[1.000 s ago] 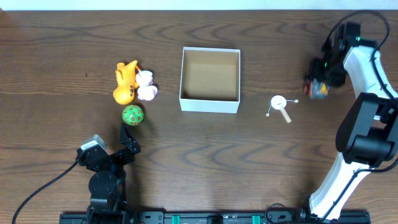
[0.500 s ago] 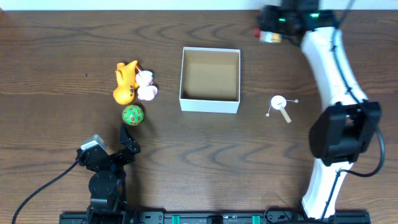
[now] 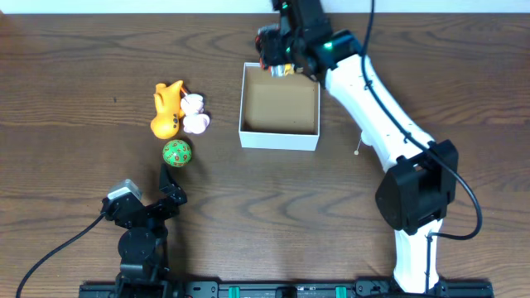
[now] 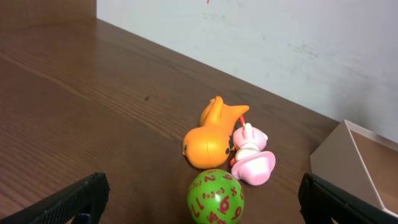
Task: Pack container
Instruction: 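Lift the truck and carry it left over the white box, then lower the truck into the box and open the right gripper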
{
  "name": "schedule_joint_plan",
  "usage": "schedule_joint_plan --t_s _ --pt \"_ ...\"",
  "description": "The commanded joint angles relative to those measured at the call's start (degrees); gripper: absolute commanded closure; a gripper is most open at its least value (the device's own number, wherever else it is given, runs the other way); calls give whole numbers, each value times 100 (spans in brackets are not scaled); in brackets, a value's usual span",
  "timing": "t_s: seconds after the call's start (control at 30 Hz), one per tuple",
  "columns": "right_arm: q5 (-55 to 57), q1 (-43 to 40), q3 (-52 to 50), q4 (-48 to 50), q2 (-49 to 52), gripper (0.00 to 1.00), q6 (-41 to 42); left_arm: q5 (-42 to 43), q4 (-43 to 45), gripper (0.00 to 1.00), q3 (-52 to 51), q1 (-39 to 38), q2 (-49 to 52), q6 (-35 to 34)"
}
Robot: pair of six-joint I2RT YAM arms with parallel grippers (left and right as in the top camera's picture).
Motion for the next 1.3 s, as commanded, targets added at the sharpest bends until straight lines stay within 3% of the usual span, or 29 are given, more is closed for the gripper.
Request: schedule_joint_plan --t_s 0.0,0.23,0.7,1.27 --pt "664 208 133 -319 -37 73 155 -13 -55 2 -160 26 2 114" --pt "1432 417 -83 -1008 -35 73 813 -13 -55 2 -160 24 2 114" --pt "1853 404 -1139 -929 -33 73 1784 -15 -55 2 -160 24 2 114" --pt "2273 304 -1447 -498 98 73 1705 -15 -55 2 -160 24 2 114"
